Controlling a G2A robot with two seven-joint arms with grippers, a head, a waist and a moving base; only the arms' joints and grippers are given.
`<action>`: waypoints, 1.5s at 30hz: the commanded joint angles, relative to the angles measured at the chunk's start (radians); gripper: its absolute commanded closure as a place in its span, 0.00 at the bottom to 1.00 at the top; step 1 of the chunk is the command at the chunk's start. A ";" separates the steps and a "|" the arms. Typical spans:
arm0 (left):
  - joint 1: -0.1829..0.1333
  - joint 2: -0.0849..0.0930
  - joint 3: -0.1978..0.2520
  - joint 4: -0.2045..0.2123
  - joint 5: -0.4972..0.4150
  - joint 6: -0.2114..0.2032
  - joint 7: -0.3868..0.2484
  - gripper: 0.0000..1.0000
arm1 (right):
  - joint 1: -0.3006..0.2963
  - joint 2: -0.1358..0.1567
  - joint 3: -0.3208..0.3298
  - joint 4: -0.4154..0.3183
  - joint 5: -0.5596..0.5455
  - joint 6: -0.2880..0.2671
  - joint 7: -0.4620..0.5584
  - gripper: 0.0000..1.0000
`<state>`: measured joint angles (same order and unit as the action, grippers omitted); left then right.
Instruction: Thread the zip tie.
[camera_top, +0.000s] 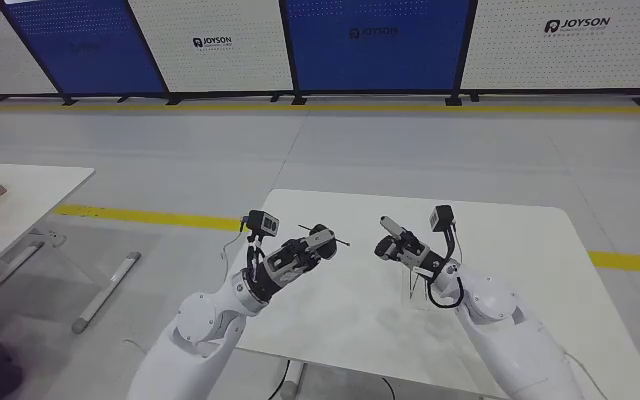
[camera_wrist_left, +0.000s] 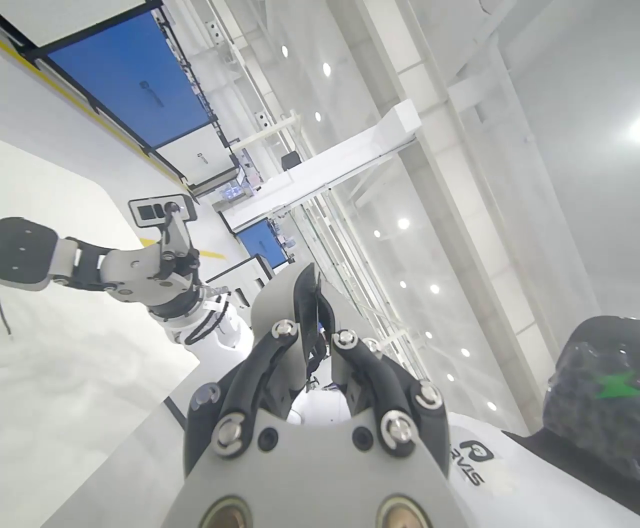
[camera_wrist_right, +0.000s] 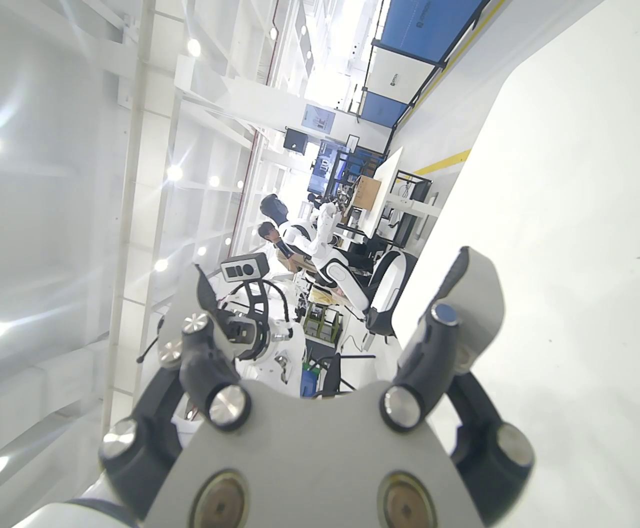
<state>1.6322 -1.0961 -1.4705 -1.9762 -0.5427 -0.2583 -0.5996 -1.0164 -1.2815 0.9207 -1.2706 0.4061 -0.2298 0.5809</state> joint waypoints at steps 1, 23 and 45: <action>-0.012 -0.001 0.011 0.027 -0.001 0.007 -0.001 1.00 | 0.000 0.000 0.000 0.000 0.000 0.000 0.000 0.00; -0.060 -0.004 0.063 0.144 0.078 0.041 0.025 1.00 | 0.000 0.000 0.000 0.000 0.000 0.000 0.000 0.00; -0.125 -0.009 0.152 0.295 0.281 0.066 0.088 1.00 | 0.000 0.000 0.000 0.000 0.000 0.000 0.000 0.00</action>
<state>1.5083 -1.1051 -1.3207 -1.6822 -0.2610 -0.1924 -0.5116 -1.0164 -1.2814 0.9207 -1.2706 0.4061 -0.2298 0.5809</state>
